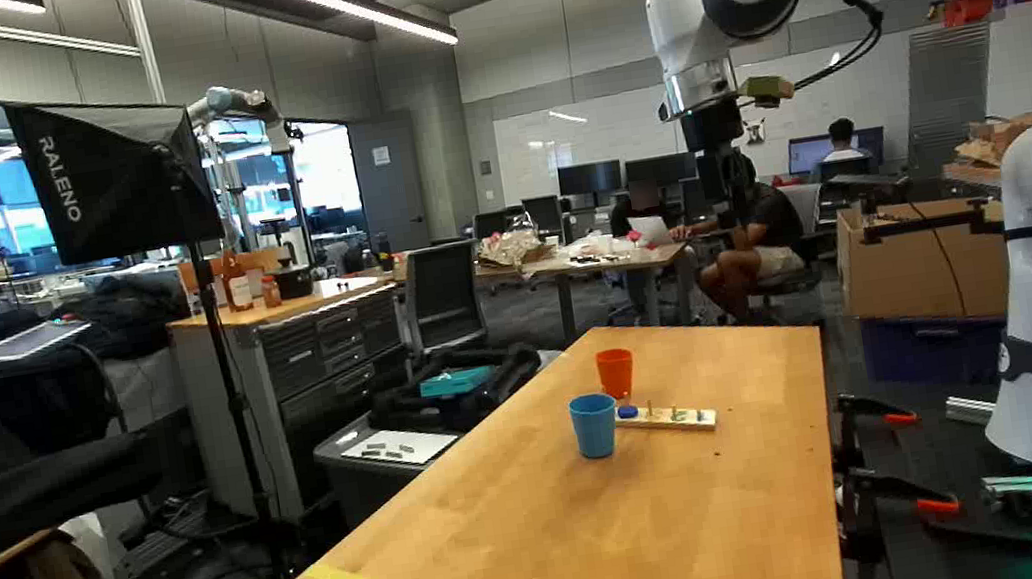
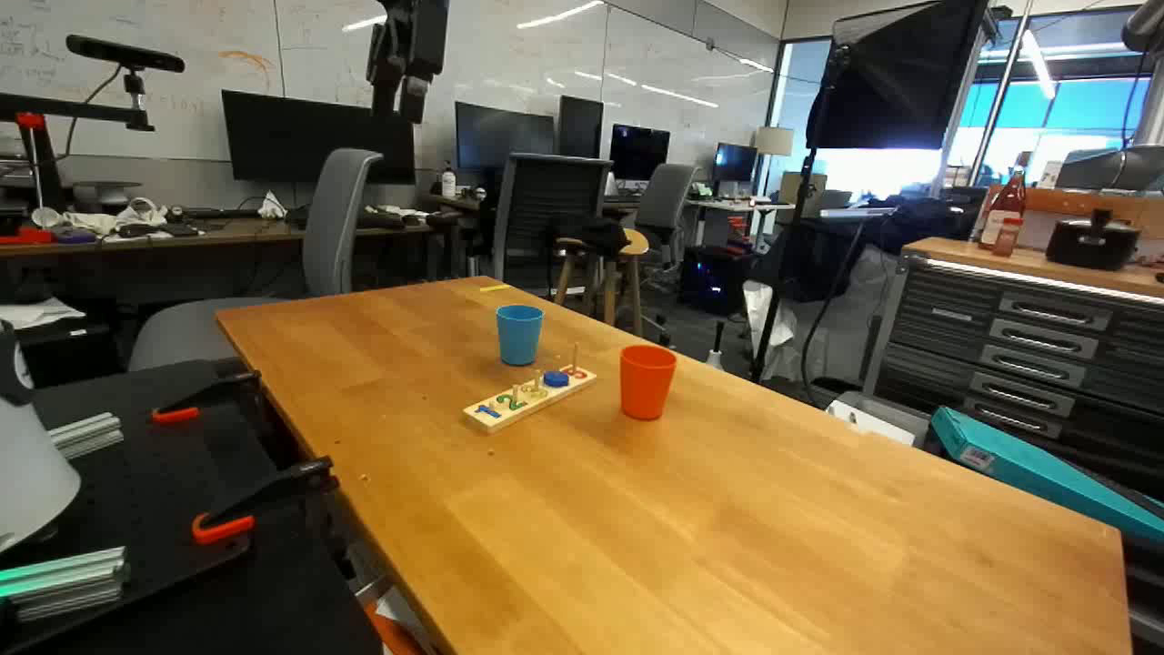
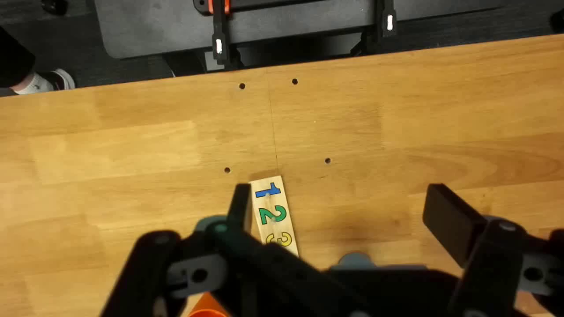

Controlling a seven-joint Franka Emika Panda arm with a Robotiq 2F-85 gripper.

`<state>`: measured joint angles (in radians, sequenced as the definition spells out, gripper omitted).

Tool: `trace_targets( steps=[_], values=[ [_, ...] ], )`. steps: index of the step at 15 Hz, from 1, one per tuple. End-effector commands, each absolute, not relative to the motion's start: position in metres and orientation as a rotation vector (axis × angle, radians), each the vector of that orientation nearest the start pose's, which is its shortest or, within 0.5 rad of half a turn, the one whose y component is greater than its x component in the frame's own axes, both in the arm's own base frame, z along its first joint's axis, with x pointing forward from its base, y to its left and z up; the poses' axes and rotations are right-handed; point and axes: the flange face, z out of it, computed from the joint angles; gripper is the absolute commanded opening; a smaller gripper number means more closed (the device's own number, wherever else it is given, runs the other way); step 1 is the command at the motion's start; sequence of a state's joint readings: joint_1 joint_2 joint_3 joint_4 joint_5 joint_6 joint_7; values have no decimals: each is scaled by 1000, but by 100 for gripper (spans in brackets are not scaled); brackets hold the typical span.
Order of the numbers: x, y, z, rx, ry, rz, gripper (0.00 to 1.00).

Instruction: Put the blue cup inside the orange cup

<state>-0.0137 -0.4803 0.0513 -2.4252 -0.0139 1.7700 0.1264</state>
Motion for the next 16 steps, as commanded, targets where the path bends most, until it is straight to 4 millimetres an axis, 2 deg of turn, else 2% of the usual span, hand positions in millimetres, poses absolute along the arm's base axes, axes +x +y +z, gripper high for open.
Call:
trace_targets(
  steps=[1,5,7,9,13,16],
  values=[
    [383,14,468,-3177,147,273,100],
    [384,14,471,-3177,147,261,100],
    [391,34,455,-3196,43,171,100],
    [409,65,433,-3212,-37,40,100],
    [452,127,393,-3206,-158,-145,100],
    [485,153,363,-3205,-167,-213,100]
  ],
)
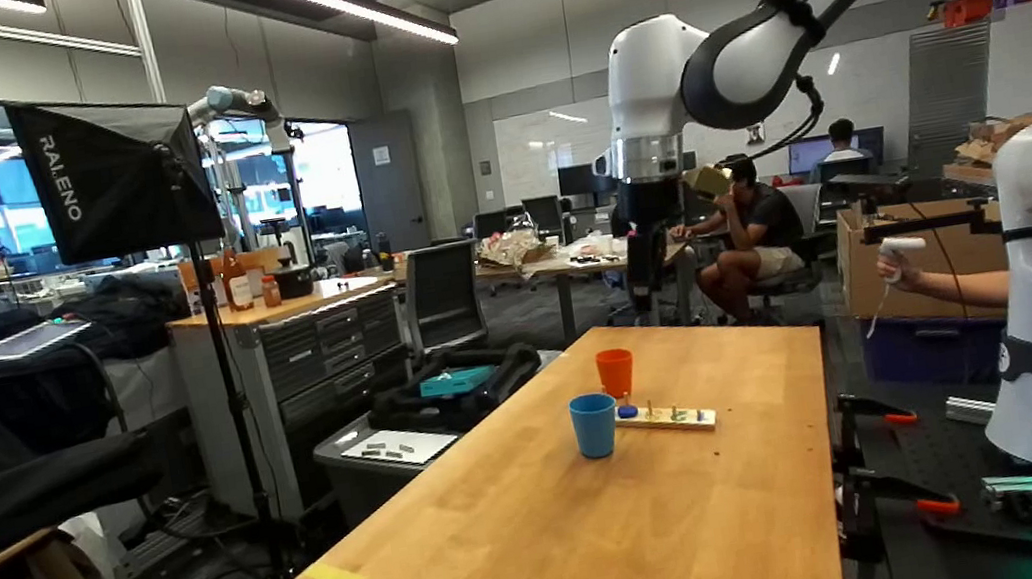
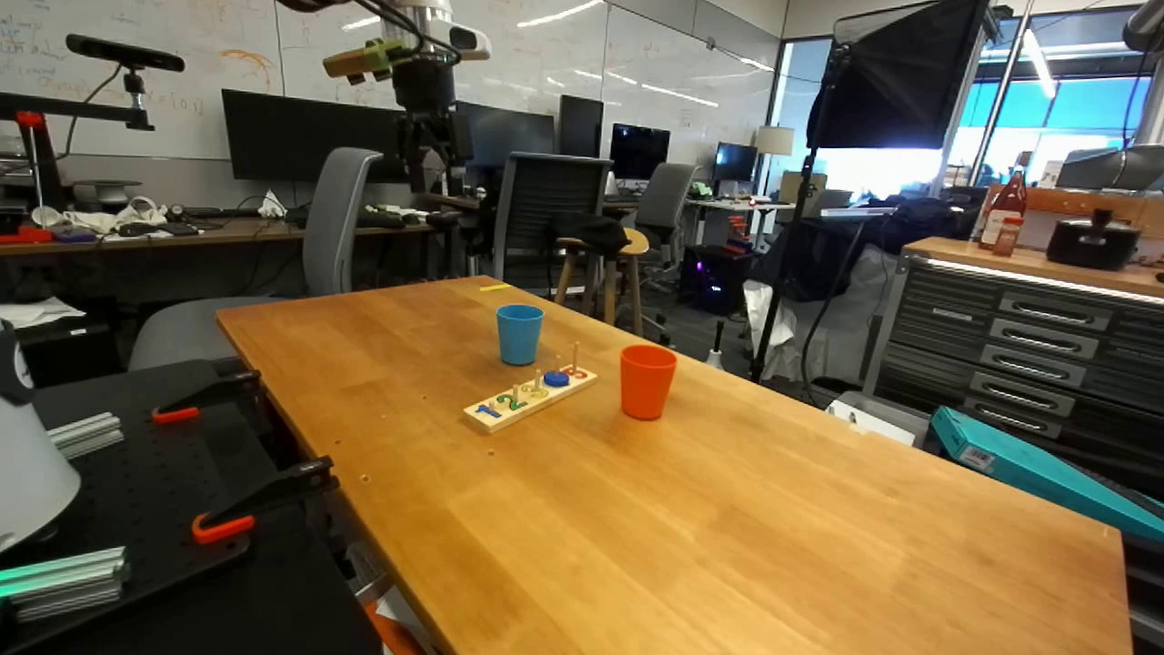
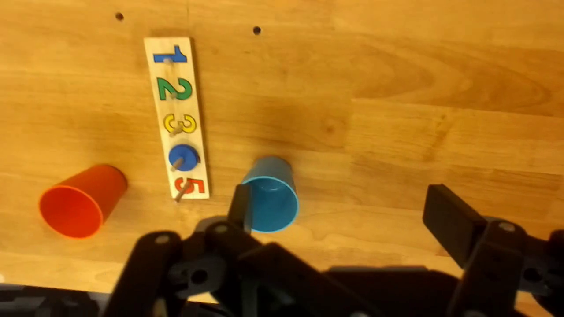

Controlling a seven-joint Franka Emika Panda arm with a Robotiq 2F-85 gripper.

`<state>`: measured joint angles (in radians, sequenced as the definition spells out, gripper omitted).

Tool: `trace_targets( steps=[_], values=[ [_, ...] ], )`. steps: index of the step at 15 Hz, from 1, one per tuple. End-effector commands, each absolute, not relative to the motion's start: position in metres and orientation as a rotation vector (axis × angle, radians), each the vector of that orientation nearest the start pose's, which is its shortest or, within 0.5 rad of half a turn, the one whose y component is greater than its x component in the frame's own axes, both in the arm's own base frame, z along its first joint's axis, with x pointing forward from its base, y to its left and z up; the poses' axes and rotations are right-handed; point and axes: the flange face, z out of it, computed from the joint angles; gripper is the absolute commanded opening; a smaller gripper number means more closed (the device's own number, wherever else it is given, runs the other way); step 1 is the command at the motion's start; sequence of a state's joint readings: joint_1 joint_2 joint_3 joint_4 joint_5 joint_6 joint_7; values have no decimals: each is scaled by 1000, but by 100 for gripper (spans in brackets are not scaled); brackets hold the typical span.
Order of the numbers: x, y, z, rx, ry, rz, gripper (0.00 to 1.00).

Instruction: Put the blue cup inside the orange cup

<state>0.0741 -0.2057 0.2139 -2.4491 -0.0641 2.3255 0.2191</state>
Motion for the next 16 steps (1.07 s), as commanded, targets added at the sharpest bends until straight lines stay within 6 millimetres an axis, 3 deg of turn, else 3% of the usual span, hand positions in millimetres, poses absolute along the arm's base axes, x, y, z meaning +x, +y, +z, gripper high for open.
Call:
trace_targets(
  steps=[1,6,10,16],
  values=[
    [497,159,353,-3208,-164,-229,100],
    [544,159,311,-3265,-104,-220,100],
    [553,159,262,-3315,-123,-165,100],
    [563,169,217,-3336,-109,-128,100]
  ],
)
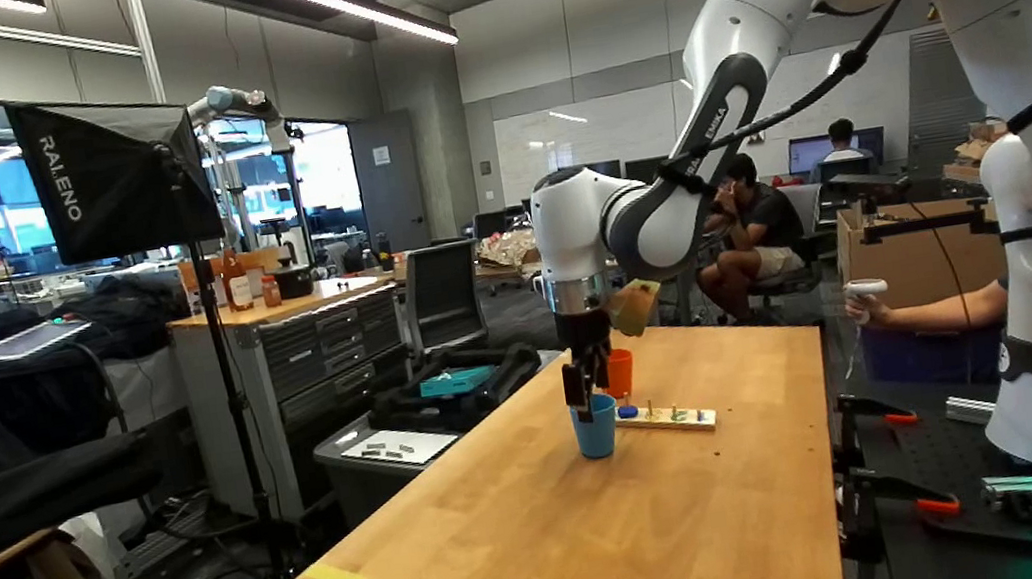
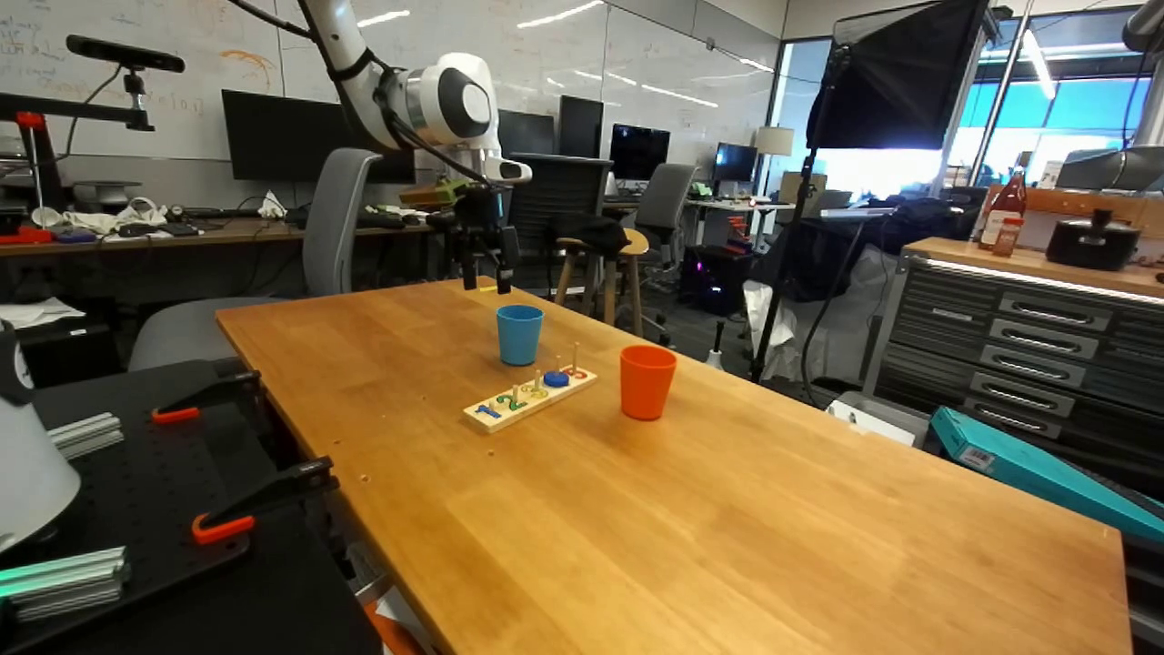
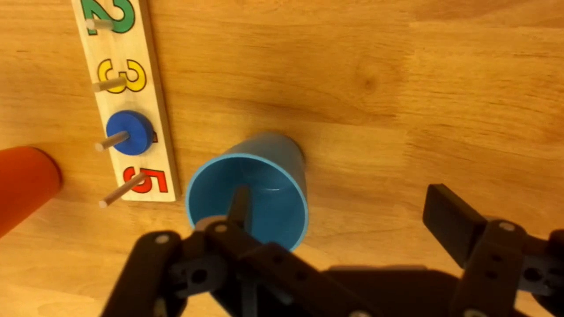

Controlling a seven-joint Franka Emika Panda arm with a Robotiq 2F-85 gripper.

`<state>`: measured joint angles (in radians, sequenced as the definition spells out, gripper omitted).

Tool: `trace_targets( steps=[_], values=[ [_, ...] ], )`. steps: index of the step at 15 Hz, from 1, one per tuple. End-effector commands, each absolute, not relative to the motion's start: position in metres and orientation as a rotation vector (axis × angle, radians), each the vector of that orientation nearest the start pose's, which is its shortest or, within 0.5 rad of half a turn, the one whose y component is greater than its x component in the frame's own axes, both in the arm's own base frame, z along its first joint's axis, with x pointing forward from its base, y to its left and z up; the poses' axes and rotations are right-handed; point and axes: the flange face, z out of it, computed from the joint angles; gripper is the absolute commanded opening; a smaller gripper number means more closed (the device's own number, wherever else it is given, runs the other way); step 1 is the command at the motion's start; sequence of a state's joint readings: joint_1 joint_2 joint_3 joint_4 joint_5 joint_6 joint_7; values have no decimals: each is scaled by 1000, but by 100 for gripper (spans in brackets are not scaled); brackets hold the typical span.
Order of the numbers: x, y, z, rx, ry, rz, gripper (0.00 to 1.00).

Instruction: Put the blue cup inside the orange cup

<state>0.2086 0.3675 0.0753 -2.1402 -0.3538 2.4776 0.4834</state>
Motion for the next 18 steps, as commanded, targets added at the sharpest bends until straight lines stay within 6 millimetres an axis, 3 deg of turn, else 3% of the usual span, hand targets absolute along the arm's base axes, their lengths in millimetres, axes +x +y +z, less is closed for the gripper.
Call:
trace_targets(
  steps=[1,6,7,9,13,18],
  values=[
    [566,170,212,-3335,-101,-126,100],
    [578,166,198,-3348,-78,-145,100],
    [580,165,196,-3350,-80,-153,75],
    [584,162,193,-3350,-75,-163,66],
    [586,158,190,-3348,-63,-169,33],
    [587,153,188,-3349,-51,-162,0]
  ],
)
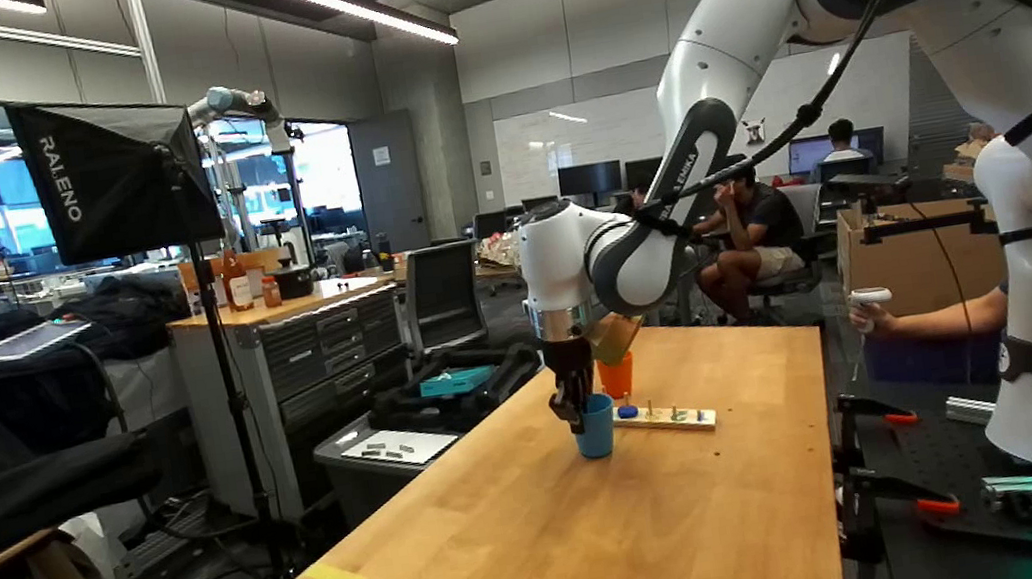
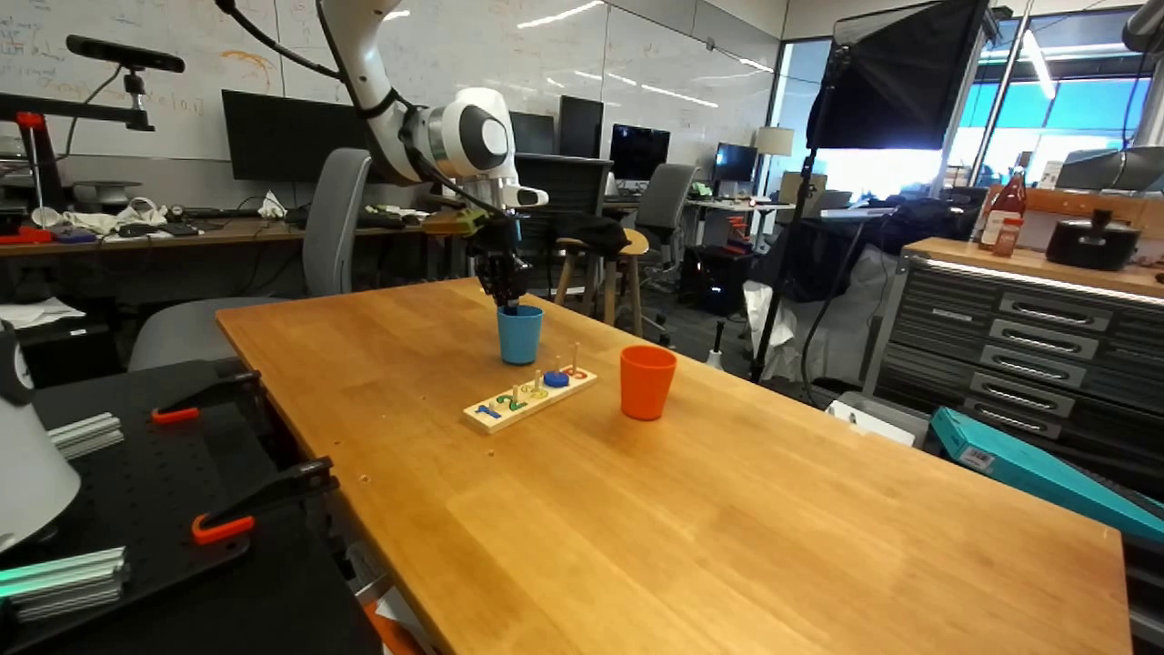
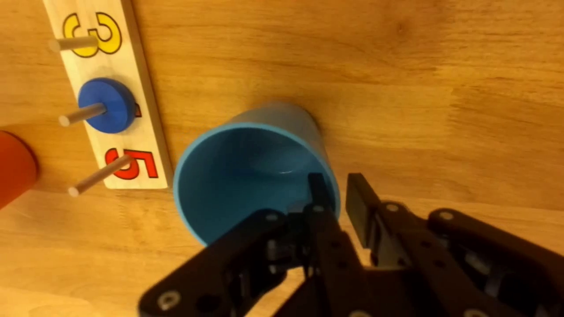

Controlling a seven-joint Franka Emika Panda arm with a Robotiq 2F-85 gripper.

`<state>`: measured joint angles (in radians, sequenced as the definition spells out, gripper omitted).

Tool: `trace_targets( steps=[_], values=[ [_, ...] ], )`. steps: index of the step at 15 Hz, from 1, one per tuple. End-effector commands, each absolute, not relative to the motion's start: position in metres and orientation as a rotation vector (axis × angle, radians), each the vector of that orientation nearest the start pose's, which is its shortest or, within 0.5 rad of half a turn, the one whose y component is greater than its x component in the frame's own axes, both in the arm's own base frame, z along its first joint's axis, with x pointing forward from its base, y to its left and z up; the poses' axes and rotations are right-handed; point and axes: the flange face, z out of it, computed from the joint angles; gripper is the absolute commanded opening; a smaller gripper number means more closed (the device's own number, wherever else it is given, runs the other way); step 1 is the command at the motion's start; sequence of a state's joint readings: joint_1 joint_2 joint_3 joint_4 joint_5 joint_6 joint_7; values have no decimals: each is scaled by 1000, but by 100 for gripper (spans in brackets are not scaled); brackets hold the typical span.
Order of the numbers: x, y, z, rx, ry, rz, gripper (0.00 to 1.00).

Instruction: Put the blue cup inside the orange cup

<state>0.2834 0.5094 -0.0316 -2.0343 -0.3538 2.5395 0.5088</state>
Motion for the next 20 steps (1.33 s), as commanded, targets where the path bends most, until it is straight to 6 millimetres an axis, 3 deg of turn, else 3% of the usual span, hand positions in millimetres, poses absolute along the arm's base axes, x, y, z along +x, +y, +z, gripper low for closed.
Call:
trace_targets(
  steps=[1,4,6,11,15,17,20],
  values=[
    [587,152,188,-3350,-48,-159,0],
    [588,153,195,-3343,-36,-143,1],
    [594,157,212,-3330,-25,-163,1],
    [625,144,287,-3310,53,-325,1],
    [641,94,343,-3359,223,-376,1],
    [642,62,359,-3393,317,-357,1],
    [643,15,366,-3421,422,-345,1]
  ],
)
